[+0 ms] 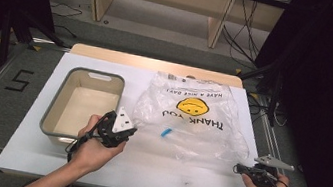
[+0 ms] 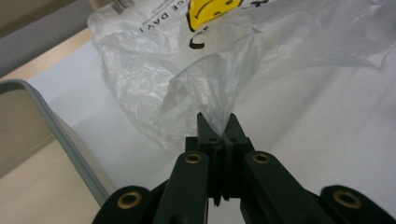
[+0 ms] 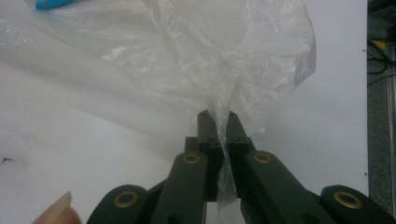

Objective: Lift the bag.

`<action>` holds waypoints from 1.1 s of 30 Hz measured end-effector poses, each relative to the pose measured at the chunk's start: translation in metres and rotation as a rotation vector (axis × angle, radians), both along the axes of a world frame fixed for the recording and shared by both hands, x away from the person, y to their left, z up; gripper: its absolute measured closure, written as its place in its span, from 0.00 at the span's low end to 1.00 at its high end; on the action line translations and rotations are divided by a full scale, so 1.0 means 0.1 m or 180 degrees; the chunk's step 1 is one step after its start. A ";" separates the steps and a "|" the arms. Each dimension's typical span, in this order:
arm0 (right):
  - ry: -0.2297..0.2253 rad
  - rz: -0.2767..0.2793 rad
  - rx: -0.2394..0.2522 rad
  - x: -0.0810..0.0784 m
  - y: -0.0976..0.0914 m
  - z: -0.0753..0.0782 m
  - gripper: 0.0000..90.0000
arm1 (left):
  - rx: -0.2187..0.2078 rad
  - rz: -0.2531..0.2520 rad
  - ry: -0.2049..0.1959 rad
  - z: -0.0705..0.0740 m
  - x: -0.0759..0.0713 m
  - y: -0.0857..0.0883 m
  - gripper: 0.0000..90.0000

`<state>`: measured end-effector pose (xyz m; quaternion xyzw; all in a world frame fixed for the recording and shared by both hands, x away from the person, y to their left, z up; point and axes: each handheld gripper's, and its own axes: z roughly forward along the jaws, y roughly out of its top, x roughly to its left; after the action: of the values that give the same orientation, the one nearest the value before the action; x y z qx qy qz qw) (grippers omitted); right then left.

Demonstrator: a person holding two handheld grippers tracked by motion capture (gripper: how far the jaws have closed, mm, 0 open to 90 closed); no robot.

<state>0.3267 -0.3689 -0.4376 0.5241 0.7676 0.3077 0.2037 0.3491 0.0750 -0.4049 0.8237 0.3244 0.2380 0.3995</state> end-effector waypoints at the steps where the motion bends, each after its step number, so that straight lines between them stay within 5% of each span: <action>1: -0.0014 -0.0008 0.0008 0.00 0.00 0.01 0.99 | -0.0016 0.0009 -0.0017 0.01 0.01 0.01 0.99; 12: -0.0355 -0.0034 0.0074 0.00 0.04 0.15 0.99 | -0.0183 0.0089 -0.0228 0.07 0.11 0.08 0.99; 33: -0.0771 -0.0071 0.0248 0.00 0.03 0.26 1.00 | -0.0471 0.0077 -0.0588 0.16 0.16 0.12 0.99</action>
<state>0.3269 -0.3657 -0.4115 0.4991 0.7190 0.3960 0.2777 0.3650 0.0870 -0.3891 0.7626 0.3128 0.2930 0.4845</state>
